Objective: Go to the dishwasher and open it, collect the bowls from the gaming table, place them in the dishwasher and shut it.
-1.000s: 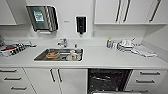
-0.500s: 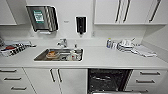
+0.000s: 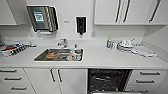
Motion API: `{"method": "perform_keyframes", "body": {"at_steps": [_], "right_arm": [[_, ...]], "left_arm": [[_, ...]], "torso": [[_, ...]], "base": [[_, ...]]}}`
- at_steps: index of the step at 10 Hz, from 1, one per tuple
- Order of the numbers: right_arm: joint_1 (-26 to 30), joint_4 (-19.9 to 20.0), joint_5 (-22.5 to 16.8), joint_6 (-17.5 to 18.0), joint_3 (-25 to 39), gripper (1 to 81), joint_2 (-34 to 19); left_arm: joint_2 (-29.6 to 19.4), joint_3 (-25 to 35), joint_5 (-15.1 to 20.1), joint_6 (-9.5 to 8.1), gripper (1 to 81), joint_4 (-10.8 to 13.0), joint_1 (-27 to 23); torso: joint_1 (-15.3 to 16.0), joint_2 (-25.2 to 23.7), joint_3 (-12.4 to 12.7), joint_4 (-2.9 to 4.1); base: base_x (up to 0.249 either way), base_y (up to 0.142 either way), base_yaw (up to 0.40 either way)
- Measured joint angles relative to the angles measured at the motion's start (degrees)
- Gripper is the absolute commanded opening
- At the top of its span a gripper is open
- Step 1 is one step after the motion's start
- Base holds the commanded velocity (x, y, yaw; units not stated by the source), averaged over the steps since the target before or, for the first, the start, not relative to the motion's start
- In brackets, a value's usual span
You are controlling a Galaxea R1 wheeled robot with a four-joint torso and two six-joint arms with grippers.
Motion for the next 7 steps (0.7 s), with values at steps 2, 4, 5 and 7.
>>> {"method": "perform_keyframes", "body": {"at_steps": [2,4,5,7], "right_arm": [[-0.2,-0.9,0.7,-1.1,-5.9,81.1,3.2],[-1.2,-2.5,0.8,-2.0,-11.2,81.1,7.6],[-2.0,-3.1,1.1,-2.3,-12.4,81.1,9.5],[-3.4,-3.4,1.1,-2.5,-12.7,81.1,10.2]], "left_arm": [[4.4,-6.4,-2.1,0.01,81.1,0.4,2.0],[8.5,-12.4,-3.8,0.0,81.1,0.4,4.0],[10.6,-14.6,-4.7,0.01,81.1,0.4,5.0],[13.4,-16.9,-5.5,-0.02,81.1,0.4,6.6]], "torso": [[0.0,0.0,0.0,0.0],[0.0,0.0,0.0,0.0],[0.0,0.0,0.1,0.0],[0.0,0.0,0.1,0.0]], "base": [[0.0,0.0,0.0],[0.0,0.0,0.0],[0.0,0.0,0.0],[0.0,0.0,0.0]]}}
